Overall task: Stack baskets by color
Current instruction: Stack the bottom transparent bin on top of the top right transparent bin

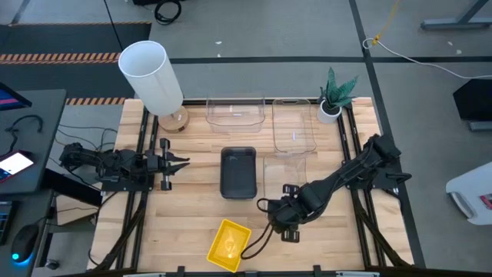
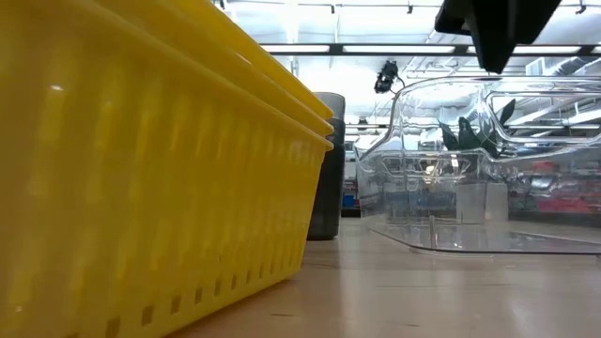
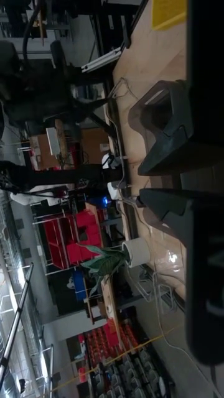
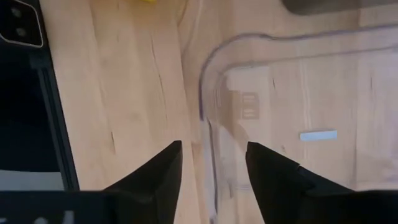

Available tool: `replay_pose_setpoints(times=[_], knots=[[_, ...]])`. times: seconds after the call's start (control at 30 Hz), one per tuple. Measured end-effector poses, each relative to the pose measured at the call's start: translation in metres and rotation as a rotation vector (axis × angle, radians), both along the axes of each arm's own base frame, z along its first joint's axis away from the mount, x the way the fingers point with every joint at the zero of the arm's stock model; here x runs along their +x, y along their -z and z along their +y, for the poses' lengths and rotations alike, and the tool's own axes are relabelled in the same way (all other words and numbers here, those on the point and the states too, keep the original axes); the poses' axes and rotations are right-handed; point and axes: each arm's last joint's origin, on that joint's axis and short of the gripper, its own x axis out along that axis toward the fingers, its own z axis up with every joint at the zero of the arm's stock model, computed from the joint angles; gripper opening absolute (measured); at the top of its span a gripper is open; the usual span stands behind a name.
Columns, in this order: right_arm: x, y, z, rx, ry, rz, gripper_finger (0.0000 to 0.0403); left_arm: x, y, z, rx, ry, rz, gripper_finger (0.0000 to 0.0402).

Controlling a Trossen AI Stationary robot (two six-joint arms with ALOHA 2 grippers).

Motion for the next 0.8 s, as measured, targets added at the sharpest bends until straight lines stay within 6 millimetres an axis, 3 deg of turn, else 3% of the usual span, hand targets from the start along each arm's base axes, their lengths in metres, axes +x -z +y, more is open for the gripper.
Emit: replay_pose_setpoints(times=[0.43,0.6,0.8], knots=[[0.018,0.038,0.009,-0.081,0.019,0.142,0.0205,0.000,0.000,0.000,-0.001,0.000,0.000,0.0054],[0.022,0.054,0.011,-0.106,0.019,0.185,0.0200,0.000,0.000,0.000,-0.001,0.000,0.000,0.0052],[0.021,0.057,0.011,-0.123,0.020,0.199,0.0178,0.000,0.000,0.000,-0.001,0.001,0.000,0.0060]])
